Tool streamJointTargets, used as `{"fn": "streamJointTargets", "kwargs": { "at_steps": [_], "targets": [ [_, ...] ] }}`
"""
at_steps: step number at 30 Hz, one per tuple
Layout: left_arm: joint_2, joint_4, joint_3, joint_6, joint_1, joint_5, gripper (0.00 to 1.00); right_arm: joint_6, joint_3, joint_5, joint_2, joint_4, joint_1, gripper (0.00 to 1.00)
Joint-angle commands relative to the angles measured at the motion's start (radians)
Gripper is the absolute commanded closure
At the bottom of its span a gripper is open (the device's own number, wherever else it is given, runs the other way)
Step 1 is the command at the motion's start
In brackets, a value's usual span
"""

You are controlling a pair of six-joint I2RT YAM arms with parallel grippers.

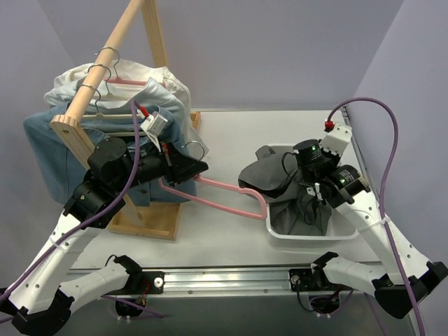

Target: Remove the skirt from the hanger

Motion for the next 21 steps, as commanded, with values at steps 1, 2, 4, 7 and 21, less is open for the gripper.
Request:
{"fn": "streamJointTargets", "kwargs": {
  "at_steps": [1,2,4,7,21],
  "targets": [
    [-0.008,-0.034,0.040,0.060,0.004,-0.031,0.98,0.200,0.011,0.068,-0.013,-0.188,-0.033,1.00],
    [-0.011,-0.036,0.040,0.063,0.003,-0.035,0.98,0.204,0.017,0.089,-0.010,-0.226,-0.065,1.00],
    [-0.012,-0.036,0.037,0.063,0.004,-0.037,0.98,0.244,0.044,0.134,0.011,-0.292,-0.079,1.00],
    [-0.014,-0.037,0.031,0.059,0.004,-0.028,0.98,0.301,0.106,0.246,0.013,-0.380,-0.085,1.00],
    [-0.009,-0.044,0.031,0.068,0.004,-0.031,0.98,-0.039,0.117,0.361,-0.076,-0.206,-0.156,1.00]
  ]
}}
